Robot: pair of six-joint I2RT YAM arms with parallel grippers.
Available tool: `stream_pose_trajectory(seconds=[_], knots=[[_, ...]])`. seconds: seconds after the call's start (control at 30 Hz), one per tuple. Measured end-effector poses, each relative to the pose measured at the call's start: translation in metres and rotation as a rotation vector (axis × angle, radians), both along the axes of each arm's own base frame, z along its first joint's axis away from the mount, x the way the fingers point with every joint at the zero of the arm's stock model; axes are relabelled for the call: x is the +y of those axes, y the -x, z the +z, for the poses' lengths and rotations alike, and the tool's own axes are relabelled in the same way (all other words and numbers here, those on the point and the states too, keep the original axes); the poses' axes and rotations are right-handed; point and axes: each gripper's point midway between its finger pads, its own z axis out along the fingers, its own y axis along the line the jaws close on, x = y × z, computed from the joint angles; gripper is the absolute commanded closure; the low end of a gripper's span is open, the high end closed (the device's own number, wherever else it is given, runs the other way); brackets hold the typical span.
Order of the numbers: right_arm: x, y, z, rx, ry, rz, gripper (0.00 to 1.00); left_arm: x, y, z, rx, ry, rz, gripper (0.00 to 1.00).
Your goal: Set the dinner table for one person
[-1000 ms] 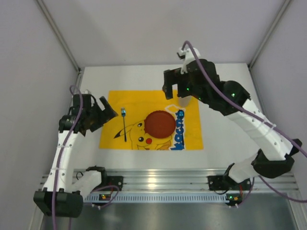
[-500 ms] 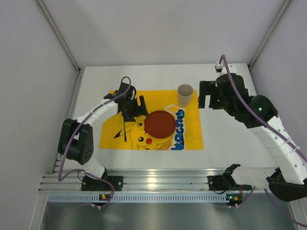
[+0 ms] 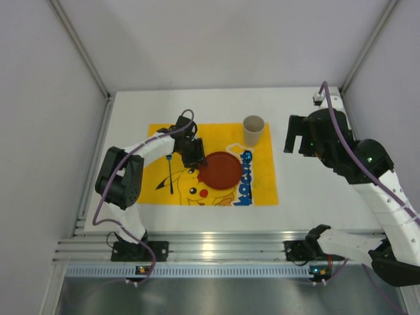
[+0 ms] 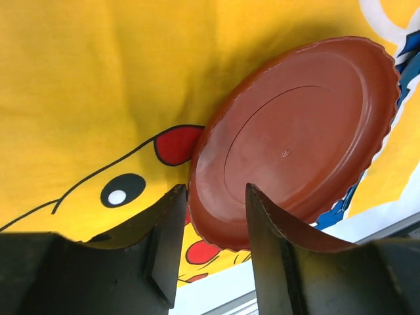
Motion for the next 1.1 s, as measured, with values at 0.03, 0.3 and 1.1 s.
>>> stream_pose_trajectory(seconds=[0.03, 0.3, 1.1], knots=[[-0.002, 0.000, 0.000, 0.001, 0.002, -0.007, 0.00, -0.002, 0.001, -0.001, 0.002, 0.000, -0.006, 0.56], [-0.002, -0.007, -0.007, 0.026, 0.022, -0.024, 0.00, -0.005, -0.002, -0.010, 0.007, -0.013, -0.042, 0.78], [-0.002, -0.022, -0.018, 0.066, 0.049, -0.022, 0.00, 0.027, -0.014, -0.002, -0.052, -0.185, -0.103, 1.00]])
